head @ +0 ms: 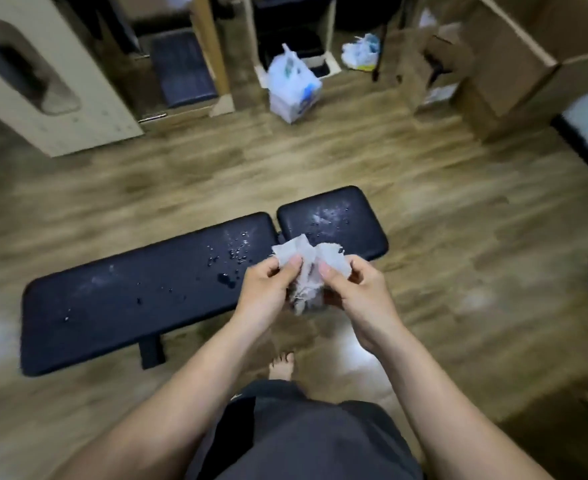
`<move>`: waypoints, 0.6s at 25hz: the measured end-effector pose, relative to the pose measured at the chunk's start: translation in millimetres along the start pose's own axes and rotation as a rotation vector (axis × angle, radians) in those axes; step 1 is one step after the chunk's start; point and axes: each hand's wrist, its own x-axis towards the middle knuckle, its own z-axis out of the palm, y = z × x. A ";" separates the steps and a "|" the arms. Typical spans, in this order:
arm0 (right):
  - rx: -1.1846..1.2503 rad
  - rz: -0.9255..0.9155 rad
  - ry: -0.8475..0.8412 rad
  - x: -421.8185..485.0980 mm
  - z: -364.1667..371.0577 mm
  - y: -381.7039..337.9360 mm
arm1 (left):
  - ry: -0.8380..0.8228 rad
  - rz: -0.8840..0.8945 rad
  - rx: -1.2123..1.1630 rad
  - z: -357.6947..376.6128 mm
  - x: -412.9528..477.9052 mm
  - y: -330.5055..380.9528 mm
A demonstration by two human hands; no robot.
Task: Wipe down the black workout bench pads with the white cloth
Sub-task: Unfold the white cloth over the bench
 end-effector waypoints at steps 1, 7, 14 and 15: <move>-0.031 0.000 -0.058 5.3 17.6 -1.2 | 0.075 -0.049 -0.102 -18.5 2.0 -0.3; -0.023 0.079 -0.239 35.2 77.8 -10.9 | 0.392 -0.182 -0.786 -81.4 -2.9 -5.9; 0.157 0.344 -0.511 63.2 140.4 -20.9 | 0.743 -0.008 -1.072 -124.2 -45.9 -15.9; 0.199 0.387 -0.530 62.9 148.4 -21.6 | 0.775 0.007 -1.115 -128.5 -52.6 -18.9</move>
